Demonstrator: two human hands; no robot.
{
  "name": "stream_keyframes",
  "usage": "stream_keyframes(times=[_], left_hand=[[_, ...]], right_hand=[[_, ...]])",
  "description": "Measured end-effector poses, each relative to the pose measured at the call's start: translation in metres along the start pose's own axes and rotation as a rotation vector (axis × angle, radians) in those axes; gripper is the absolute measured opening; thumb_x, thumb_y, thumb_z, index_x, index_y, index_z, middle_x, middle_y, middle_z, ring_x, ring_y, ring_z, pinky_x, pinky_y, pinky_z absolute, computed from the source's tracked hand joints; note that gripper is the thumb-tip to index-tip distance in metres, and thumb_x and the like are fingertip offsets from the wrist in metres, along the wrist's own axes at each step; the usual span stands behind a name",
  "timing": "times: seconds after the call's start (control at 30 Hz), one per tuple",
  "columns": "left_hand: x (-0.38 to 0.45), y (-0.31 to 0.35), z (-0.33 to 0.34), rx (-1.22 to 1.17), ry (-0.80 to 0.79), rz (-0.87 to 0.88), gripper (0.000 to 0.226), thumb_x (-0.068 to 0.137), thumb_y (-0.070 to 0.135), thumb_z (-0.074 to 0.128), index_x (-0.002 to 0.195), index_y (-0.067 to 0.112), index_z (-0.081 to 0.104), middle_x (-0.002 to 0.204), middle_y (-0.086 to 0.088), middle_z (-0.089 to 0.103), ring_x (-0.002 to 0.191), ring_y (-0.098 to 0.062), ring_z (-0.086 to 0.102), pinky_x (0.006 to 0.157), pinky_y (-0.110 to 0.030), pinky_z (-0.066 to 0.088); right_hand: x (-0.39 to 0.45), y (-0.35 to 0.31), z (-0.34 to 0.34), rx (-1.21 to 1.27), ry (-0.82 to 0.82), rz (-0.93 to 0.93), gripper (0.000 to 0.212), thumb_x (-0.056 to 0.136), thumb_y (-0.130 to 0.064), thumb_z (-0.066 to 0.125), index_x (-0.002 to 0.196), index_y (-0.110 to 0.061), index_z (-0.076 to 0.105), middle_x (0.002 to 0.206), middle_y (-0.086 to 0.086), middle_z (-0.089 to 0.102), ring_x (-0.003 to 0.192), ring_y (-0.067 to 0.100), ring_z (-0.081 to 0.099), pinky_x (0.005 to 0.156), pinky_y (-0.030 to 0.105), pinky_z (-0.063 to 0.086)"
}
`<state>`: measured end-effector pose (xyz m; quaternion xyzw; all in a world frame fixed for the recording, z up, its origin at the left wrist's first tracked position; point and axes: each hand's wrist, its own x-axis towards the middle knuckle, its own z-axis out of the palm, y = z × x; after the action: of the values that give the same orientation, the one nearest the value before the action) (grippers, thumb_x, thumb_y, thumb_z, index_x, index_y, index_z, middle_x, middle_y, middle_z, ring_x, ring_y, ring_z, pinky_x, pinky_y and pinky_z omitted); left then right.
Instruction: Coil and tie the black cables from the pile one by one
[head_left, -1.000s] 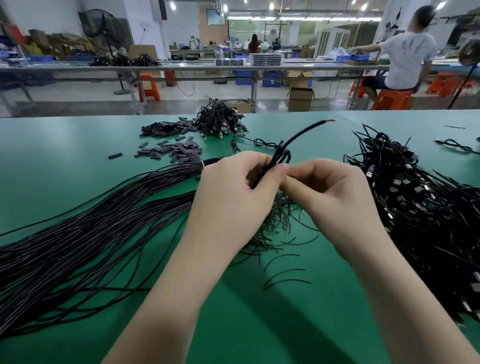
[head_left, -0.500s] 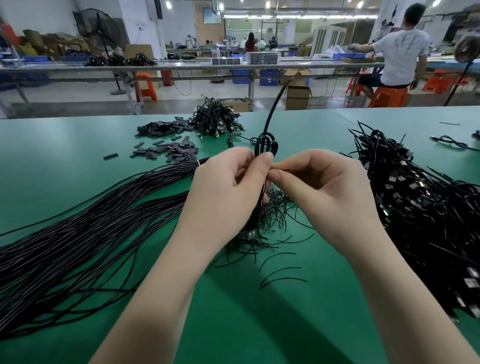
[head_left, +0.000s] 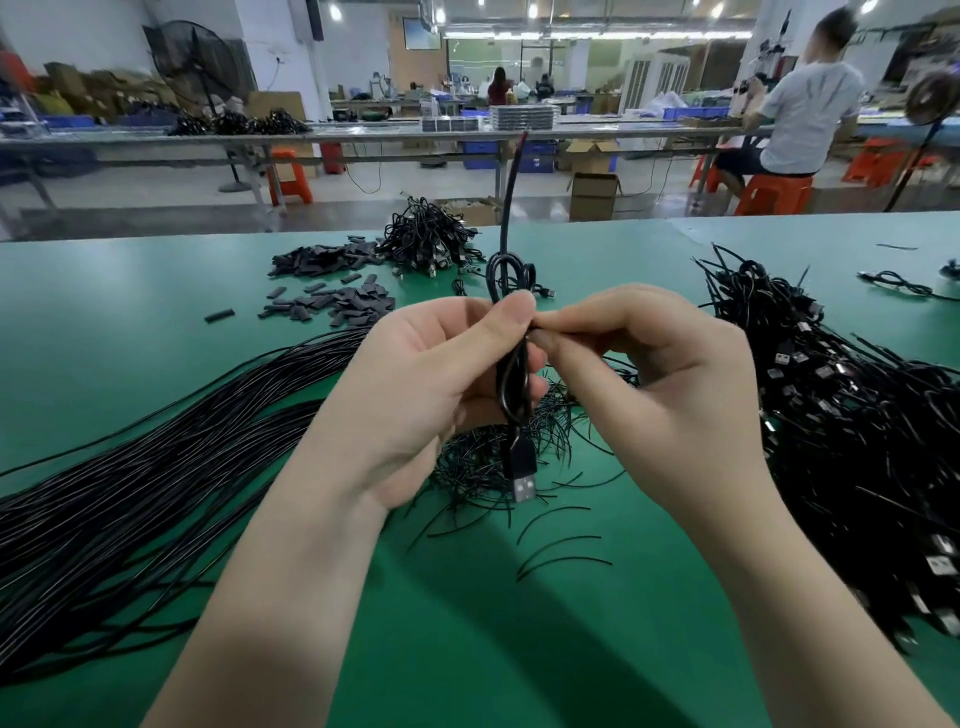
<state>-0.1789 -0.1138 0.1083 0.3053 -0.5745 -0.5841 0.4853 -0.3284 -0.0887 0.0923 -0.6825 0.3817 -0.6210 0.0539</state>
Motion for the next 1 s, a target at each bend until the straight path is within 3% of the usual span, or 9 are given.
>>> stream_keyframes(times=[0.13,0.27,0.33,0.5,0.63,0.73,0.83,0.9,1.0], left_hand=[[0.001,-0.002,0.001,0.043,0.074,0.090,0.017,0.069,0.036,0.070,0.063,0.020,0.073,0.063,0.001,0.068,0.053,-0.010,0.065,0.049,-0.017,0.050],[0.003,-0.007,0.002,0.109,0.129,0.151,0.019,0.073,0.037,0.071,0.064,0.020,0.072,0.062,0.000,0.070,0.057,-0.012,0.068,0.048,-0.015,0.048],[0.004,-0.009,0.003,0.151,0.166,0.195,0.018,0.078,0.035,0.074,0.066,0.021,0.072,0.064,-0.001,0.071,0.058,-0.011,0.067,0.051,-0.016,0.048],[0.006,-0.010,-0.003,0.349,0.236,0.335,0.015,0.083,0.037,0.068,0.073,0.026,0.072,0.072,0.002,0.074,0.070,-0.016,0.071,0.072,-0.038,0.059],[0.004,-0.008,0.000,0.365,0.154,0.386,0.009,0.086,0.033,0.068,0.081,0.027,0.072,0.077,0.007,0.073,0.073,-0.011,0.070,0.074,-0.029,0.057],[0.006,-0.011,-0.001,0.387,0.138,0.387,0.007,0.084,0.039,0.067,0.086,0.034,0.071,0.087,0.009,0.073,0.076,-0.014,0.069,0.076,-0.037,0.058],[0.007,-0.011,-0.003,0.394,0.112,0.426,0.004,0.086,0.036,0.068,0.088,0.038,0.070,0.097,0.004,0.070,0.082,-0.013,0.069,0.074,-0.034,0.056],[0.006,-0.010,-0.002,0.399,0.109,0.414,0.007,0.084,0.041,0.069,0.089,0.039,0.071,0.096,0.006,0.071,0.080,-0.019,0.069,0.075,-0.045,0.058],[0.005,-0.009,-0.003,0.394,0.118,0.403,0.017,0.079,0.045,0.069,0.087,0.030,0.073,0.089,0.004,0.073,0.079,-0.022,0.070,0.080,-0.052,0.056]], right_hand=[[0.000,-0.002,0.001,-0.138,0.061,-0.050,0.011,0.082,-0.012,0.075,0.090,-0.020,0.074,0.089,-0.006,0.067,0.088,0.005,0.063,0.078,0.019,0.047],[-0.001,-0.001,0.002,-0.393,0.138,-0.222,0.005,0.084,-0.014,0.075,0.086,-0.010,0.078,0.088,0.007,0.067,0.083,0.024,0.063,0.079,0.029,0.048],[-0.001,-0.002,0.002,-0.421,0.104,-0.218,0.005,0.084,-0.014,0.075,0.084,-0.010,0.077,0.083,0.006,0.067,0.079,0.024,0.062,0.074,0.028,0.047],[0.000,-0.013,0.004,0.112,-0.025,0.297,0.010,0.086,-0.023,0.072,0.077,-0.025,0.076,0.063,-0.015,0.067,0.060,0.001,0.059,0.057,0.012,0.042],[0.002,-0.011,0.003,0.472,-0.065,0.679,0.021,0.063,-0.043,0.077,0.068,-0.023,0.077,0.063,-0.006,0.066,0.060,0.008,0.054,0.057,0.018,0.046],[0.003,-0.009,-0.001,0.566,-0.148,0.796,0.026,0.052,-0.042,0.078,0.071,-0.023,0.078,0.068,-0.005,0.069,0.059,0.005,0.057,0.056,0.016,0.048],[0.005,-0.009,-0.003,0.746,-0.185,0.880,0.022,0.053,-0.031,0.079,0.070,-0.018,0.078,0.066,-0.005,0.067,0.056,0.004,0.058,0.058,0.016,0.051],[0.006,-0.009,-0.005,0.824,-0.191,0.918,0.017,0.054,-0.025,0.078,0.069,-0.017,0.078,0.064,-0.005,0.067,0.057,0.004,0.060,0.059,0.016,0.052],[0.005,-0.012,-0.004,0.798,-0.134,0.814,0.011,0.056,-0.022,0.077,0.066,-0.016,0.077,0.066,-0.004,0.069,0.058,0.005,0.061,0.061,0.015,0.052]])
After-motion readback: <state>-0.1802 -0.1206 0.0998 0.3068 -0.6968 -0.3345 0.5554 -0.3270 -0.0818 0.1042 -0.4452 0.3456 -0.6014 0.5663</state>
